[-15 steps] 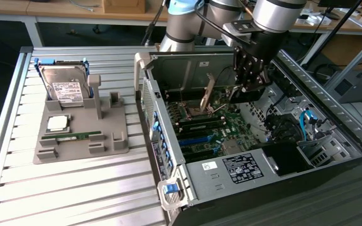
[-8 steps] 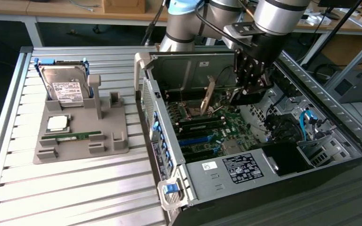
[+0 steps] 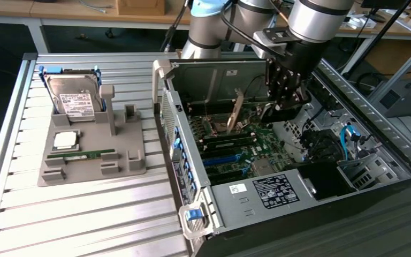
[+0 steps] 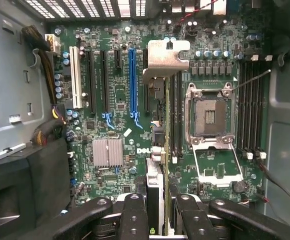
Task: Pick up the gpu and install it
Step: 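Insert the gpu into the slot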
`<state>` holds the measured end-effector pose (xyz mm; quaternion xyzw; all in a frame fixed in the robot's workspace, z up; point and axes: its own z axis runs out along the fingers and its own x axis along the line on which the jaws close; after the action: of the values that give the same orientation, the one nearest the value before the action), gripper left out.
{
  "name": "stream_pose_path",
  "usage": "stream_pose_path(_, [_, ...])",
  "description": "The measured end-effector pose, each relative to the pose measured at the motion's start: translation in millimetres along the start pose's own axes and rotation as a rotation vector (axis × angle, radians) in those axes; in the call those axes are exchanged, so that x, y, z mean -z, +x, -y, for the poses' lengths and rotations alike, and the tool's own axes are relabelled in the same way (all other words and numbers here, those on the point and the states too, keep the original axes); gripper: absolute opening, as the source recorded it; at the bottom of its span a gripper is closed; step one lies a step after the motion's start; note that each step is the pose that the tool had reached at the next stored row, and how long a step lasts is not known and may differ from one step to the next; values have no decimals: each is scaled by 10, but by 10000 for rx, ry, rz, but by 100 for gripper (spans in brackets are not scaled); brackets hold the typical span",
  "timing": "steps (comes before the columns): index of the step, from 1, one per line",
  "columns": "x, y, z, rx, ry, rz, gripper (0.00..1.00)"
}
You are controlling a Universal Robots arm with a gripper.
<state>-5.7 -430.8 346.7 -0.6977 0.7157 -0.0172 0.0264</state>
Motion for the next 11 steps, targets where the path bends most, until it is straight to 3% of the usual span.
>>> stream_pose_path(11, [-6,36,-84,1,0,0,27])
